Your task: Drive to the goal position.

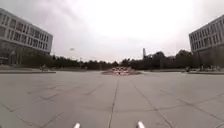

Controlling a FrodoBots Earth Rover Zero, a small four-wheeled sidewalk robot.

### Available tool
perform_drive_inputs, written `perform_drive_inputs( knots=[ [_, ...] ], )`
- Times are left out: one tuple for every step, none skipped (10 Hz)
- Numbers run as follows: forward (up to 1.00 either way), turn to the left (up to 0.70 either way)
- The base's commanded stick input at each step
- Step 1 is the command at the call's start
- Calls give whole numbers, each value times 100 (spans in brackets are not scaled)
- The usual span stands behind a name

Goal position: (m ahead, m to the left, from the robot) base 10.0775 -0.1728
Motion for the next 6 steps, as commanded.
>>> perform_drive_inputs(
  knots=[
    [50,1],
    [50,2],
    [50,17],
    [50,25],
    [50,25],
    [50,25]
  ],
)
